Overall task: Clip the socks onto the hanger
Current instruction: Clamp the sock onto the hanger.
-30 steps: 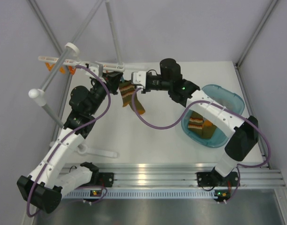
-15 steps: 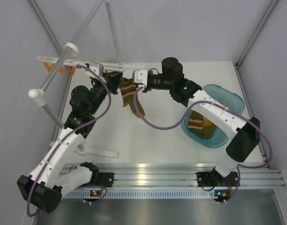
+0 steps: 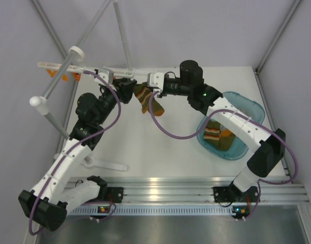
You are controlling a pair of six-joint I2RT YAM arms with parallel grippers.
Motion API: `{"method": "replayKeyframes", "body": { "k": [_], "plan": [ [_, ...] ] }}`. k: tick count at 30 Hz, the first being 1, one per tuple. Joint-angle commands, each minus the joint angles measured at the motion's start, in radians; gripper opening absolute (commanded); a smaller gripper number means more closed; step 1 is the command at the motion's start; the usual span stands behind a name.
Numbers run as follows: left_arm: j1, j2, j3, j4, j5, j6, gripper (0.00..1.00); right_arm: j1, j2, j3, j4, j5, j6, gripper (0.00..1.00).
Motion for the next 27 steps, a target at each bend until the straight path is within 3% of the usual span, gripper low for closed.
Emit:
{"method": "replayKeyframes", "body": {
  "k": [1, 3, 11, 18, 22, 27],
  "plan": [
    [-0.002, -0.033, 0.007, 0.002, 0.084, -0.030, 0.41, -0.007, -0.019, 0.063, 0.050, -0.030, 0.021, 0.00],
    [-0.002, -0.042, 0.012, 0.005, 0.092, -0.035, 0.46, -0.007, -0.015, 0.067, 0.053, -0.027, 0.026, 0.00],
    [-0.002, -0.122, 0.069, -0.057, 0.064, -0.027, 0.47, -0.009, 0.024, 0.096, 0.041, -0.008, 0.067, 0.00],
    [-0.002, -0.234, 0.075, -0.275, 0.087, 0.006, 0.53, -0.009, 0.061, 0.126, 0.053, 0.001, 0.103, 0.00],
    [-0.002, -0.278, 0.058, -0.362, -0.086, 0.014, 0.56, -0.009, 0.063, 0.127, 0.052, 0.005, 0.109, 0.00],
    [-0.002, -0.266, 0.053, -0.335, -0.256, 0.026, 0.57, -0.012, 0.055, 0.124, 0.043, 0.005, 0.112, 0.00]
  ]
}}
